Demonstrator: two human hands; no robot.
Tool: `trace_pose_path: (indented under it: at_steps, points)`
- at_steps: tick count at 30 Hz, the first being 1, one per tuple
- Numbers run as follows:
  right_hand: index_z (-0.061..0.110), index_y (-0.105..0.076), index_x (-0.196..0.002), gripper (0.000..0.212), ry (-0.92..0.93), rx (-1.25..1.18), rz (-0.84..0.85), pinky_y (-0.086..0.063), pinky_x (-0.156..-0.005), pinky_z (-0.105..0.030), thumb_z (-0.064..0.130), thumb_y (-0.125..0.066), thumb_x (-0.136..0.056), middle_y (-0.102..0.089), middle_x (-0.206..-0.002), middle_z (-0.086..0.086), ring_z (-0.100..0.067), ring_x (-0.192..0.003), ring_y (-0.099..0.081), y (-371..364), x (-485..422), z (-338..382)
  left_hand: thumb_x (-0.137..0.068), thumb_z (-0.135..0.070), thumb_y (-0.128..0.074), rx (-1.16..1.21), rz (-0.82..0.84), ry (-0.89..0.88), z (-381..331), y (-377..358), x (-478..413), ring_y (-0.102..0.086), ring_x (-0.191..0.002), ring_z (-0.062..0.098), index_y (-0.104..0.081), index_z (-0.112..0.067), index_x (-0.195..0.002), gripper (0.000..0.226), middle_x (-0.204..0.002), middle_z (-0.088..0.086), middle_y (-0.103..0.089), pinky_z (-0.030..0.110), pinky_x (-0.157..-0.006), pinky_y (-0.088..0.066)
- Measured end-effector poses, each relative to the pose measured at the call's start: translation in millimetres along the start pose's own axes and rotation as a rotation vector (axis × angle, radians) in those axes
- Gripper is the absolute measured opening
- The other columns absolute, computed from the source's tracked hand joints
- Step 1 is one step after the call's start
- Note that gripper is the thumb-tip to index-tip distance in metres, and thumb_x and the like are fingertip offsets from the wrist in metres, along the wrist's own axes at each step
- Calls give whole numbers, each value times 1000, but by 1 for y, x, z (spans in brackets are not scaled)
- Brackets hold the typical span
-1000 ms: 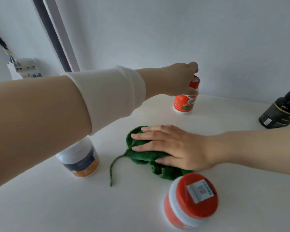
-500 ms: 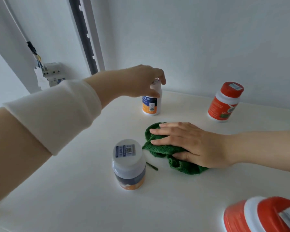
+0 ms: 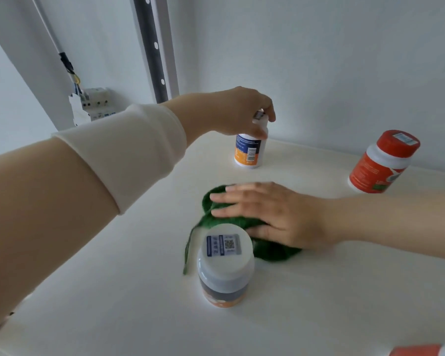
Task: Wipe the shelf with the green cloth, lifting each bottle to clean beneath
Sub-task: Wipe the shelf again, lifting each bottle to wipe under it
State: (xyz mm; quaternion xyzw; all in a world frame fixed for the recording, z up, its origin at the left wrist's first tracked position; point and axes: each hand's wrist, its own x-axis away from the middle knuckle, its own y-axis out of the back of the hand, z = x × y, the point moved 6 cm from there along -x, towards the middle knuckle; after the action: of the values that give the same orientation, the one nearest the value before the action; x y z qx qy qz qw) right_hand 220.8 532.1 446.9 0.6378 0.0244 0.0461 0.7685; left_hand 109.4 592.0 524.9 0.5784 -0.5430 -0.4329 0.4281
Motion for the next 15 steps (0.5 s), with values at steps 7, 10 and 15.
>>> trace_pose_path:
  at_steps: [7, 10, 15]
  points:
    - [30, -20, -144, 47, -378, 38, -80, -4, -114, -30, 32, -29, -98, -12, -155, 9, -13, -141, -9, 5, -61, -52, -83, -23, -58, -20, -136, -19, -3, 16, -16, -47, -106, 17, -54, -21, -121, 38, -121, 5, -54, 17, -73, -28]
    - [27, -25, -142, 47, -131, 73, -90, -5, -110, -26, 30, -36, -97, -16, -155, 5, -16, -141, -15, -3, -64, -10, -83, -24, -57, -28, -167, -25, -2, 25, -18, -46, -106, 16, -53, -21, -121, 38, -121, 4, -53, 19, -75, -31]
    - [23, -42, -135, 44, 175, -34, -65, -9, -105, -17, 27, -43, -92, -34, -148, 2, -19, -136, -29, -6, -60, 20, -83, -27, -57, 1, -172, -22, 2, 28, -15, -46, -105, 15, -53, -23, -120, 37, -122, 1, -52, 22, -76, -34]
